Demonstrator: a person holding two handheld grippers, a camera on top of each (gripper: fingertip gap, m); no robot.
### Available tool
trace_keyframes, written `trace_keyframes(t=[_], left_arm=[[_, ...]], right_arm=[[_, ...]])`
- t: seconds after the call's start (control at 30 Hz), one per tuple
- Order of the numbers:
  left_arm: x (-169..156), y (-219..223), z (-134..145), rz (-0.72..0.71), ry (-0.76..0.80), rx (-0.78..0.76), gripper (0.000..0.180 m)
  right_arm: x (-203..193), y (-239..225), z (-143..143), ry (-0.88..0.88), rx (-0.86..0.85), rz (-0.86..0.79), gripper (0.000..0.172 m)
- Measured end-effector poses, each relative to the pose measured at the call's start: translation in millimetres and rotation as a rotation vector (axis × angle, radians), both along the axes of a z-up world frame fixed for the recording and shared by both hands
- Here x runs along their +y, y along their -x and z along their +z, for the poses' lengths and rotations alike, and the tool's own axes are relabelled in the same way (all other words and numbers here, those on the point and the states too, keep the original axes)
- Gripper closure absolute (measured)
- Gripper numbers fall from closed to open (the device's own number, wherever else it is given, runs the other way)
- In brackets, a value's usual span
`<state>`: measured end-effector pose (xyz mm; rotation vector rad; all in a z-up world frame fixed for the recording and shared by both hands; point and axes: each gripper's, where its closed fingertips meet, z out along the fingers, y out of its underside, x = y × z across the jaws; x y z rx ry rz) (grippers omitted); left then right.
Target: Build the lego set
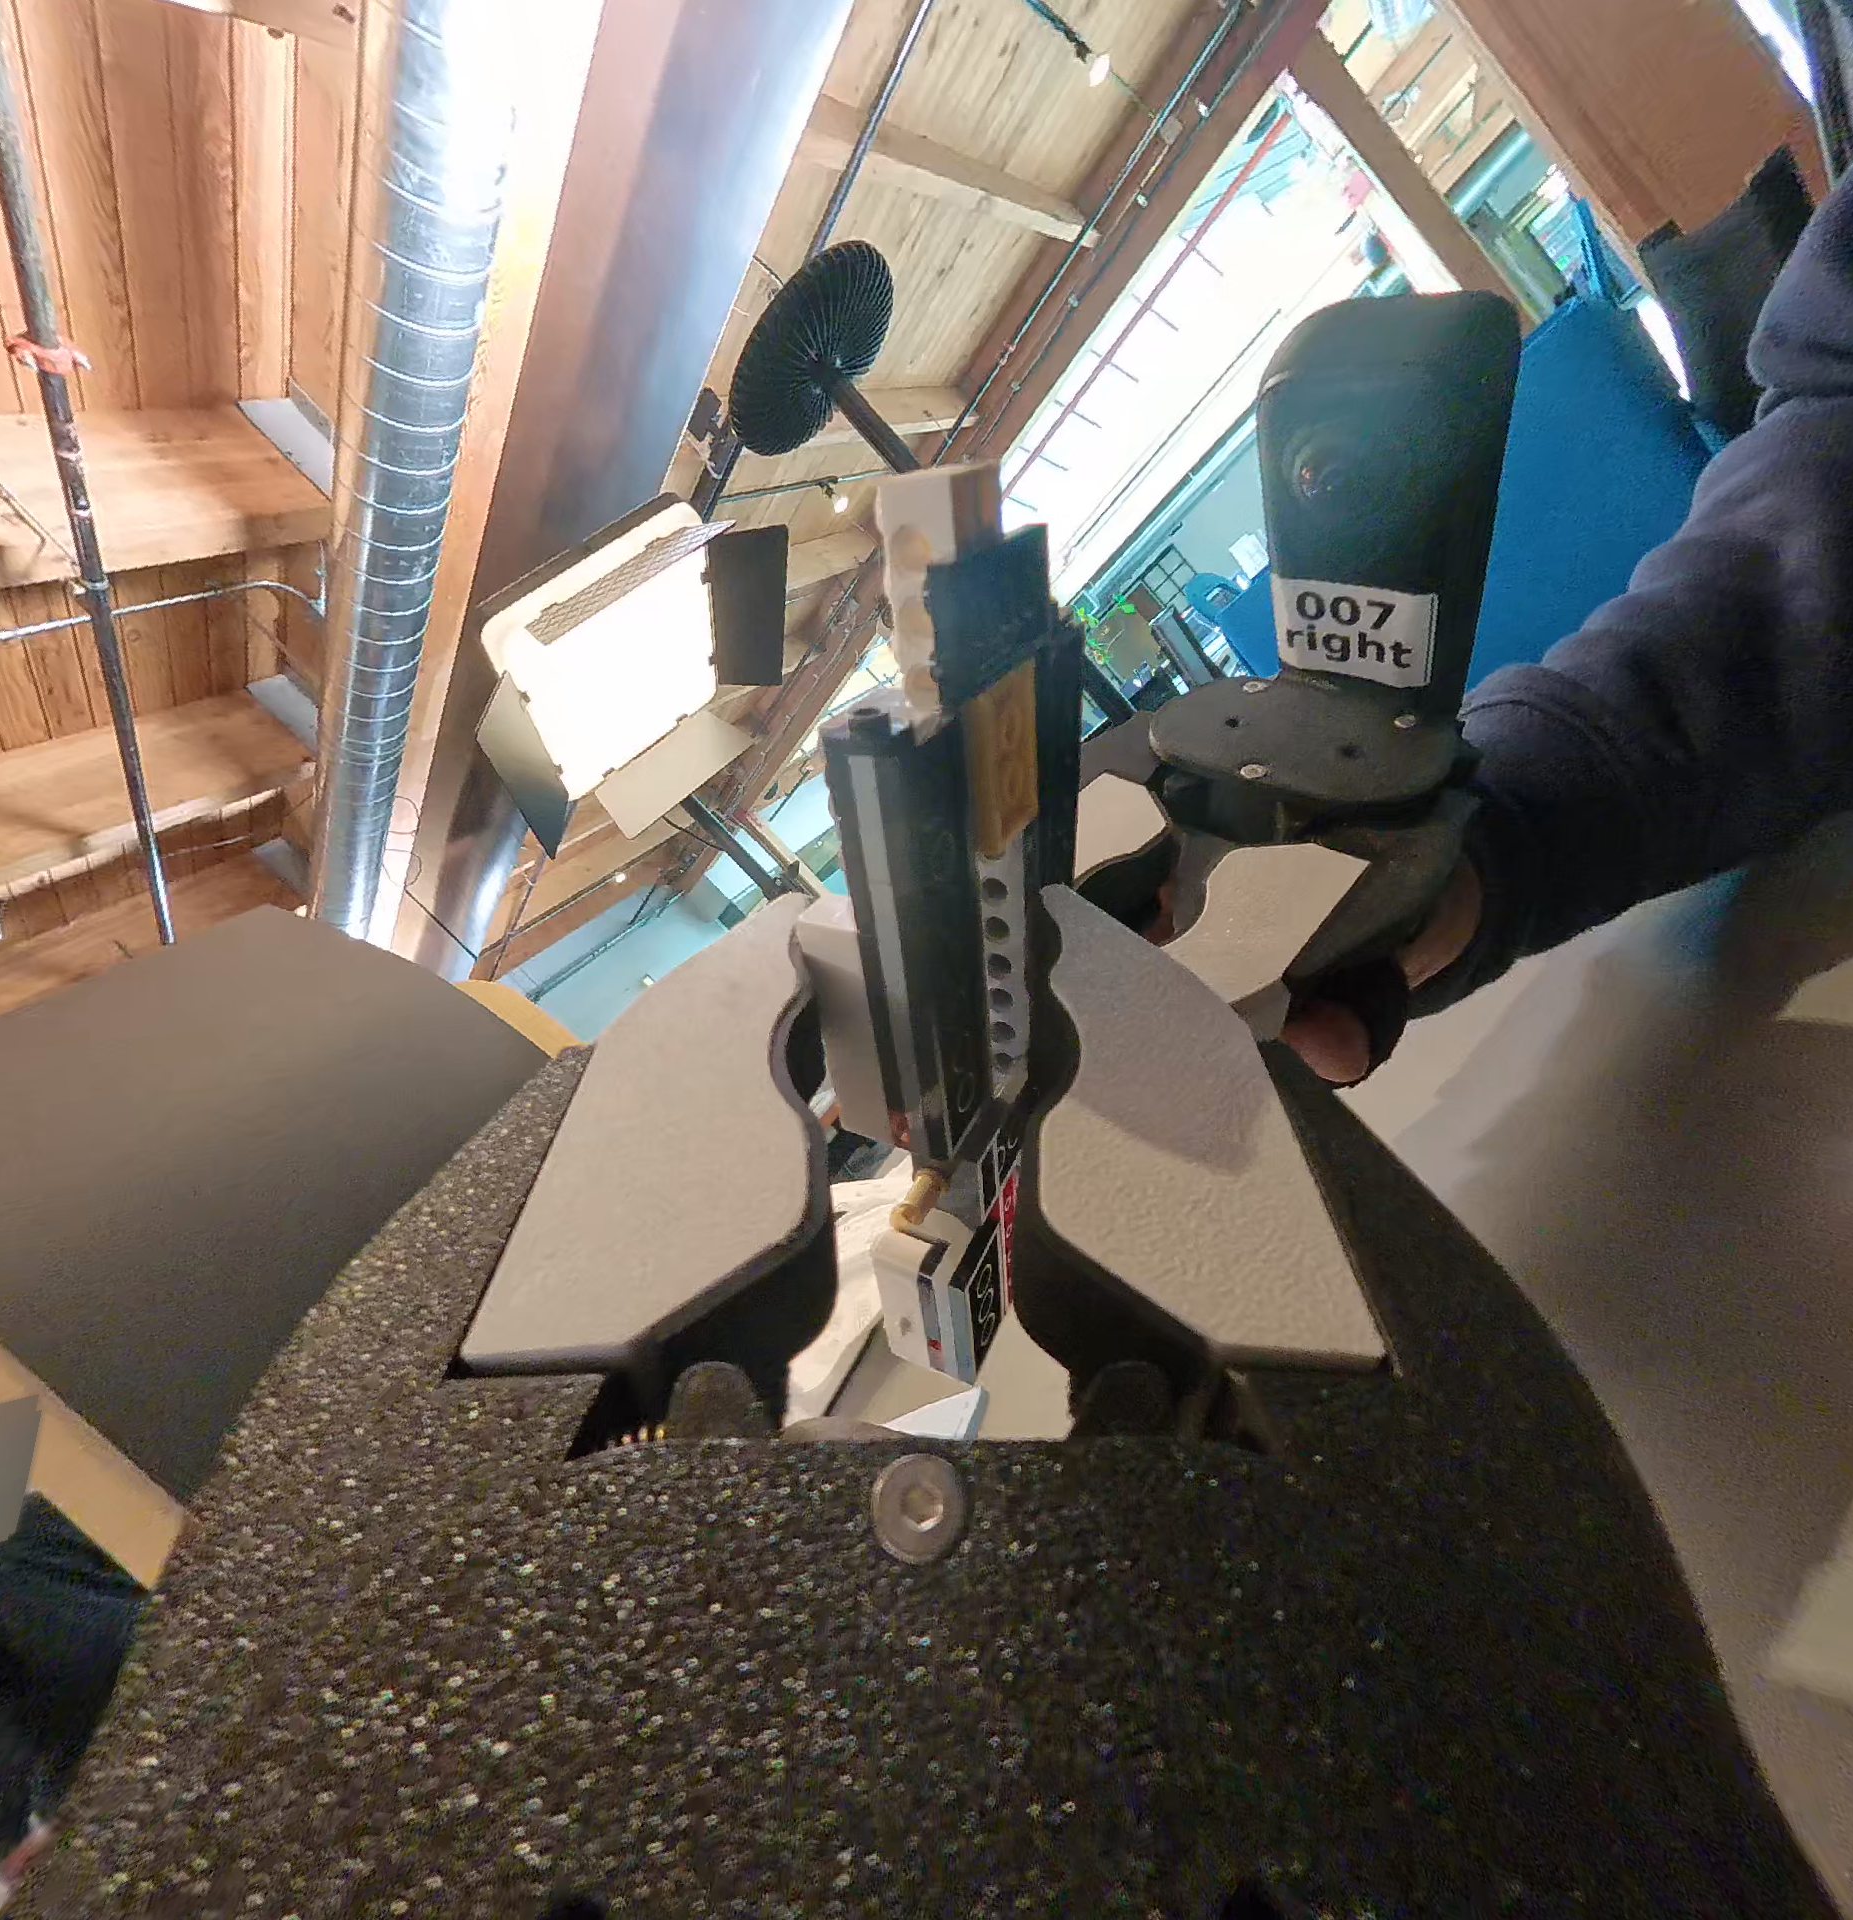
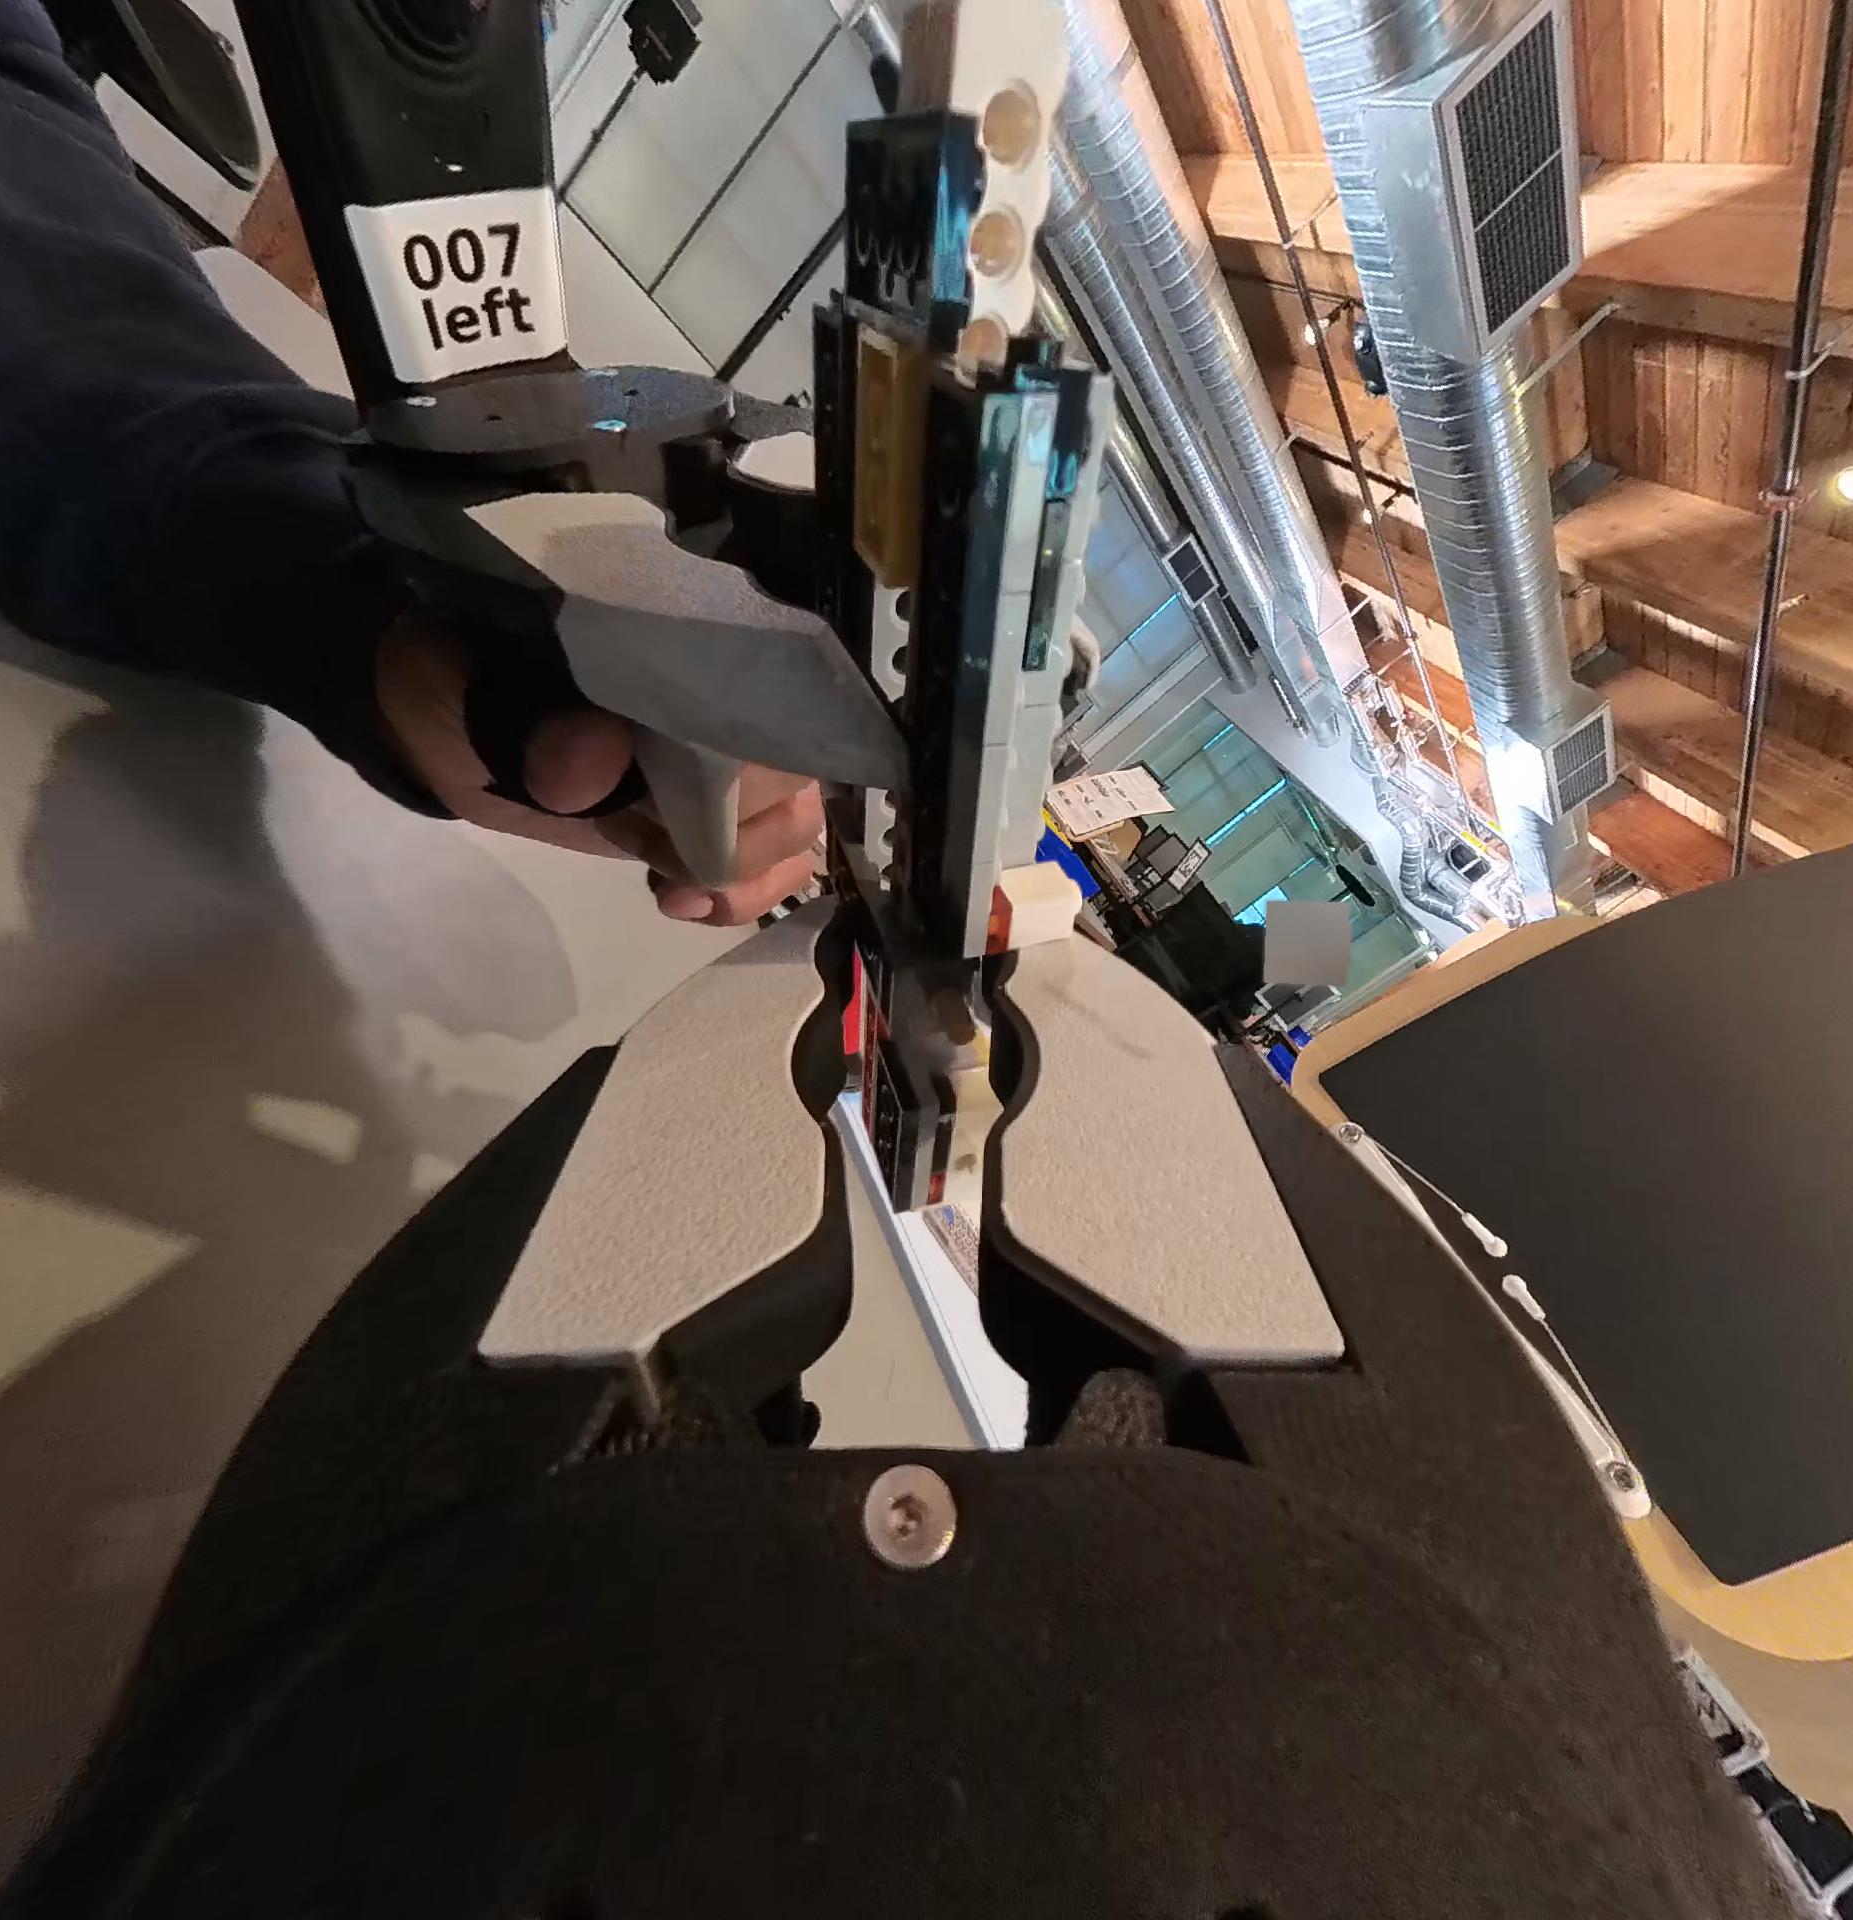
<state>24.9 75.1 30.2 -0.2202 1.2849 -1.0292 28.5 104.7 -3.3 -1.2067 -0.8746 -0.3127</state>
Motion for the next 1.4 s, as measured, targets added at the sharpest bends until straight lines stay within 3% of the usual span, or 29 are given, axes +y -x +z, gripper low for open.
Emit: trace_keyframes(t=[0.27,0.47,0.93,1.17,1.4], left_arm=[[-5,3,-1,-0.033,-0.019,-0.004,0.146],[-6,5,0,-0.054,-0.023,-0.008,0.156],[-12,5,-11,-0.109,-0.076,0.045,0.157],[-19,10,-12,-0.207,-0.071,0.103,0.157],[-19,6,-15,-0.207,-0.099,0.115,0.157]], right_arm=[[-4,3,1,-0.012,-0.024,0.039,0.141],[-10,1,-4,0.046,-0.049,0.092,0.125],[-16,5,1,0.1,-0.128,0.16,0.119],[-26,20,-6,0.213,-0.21,0.281,0.129],[-23,17,-5,0.178,-0.188,0.234,0.148]])
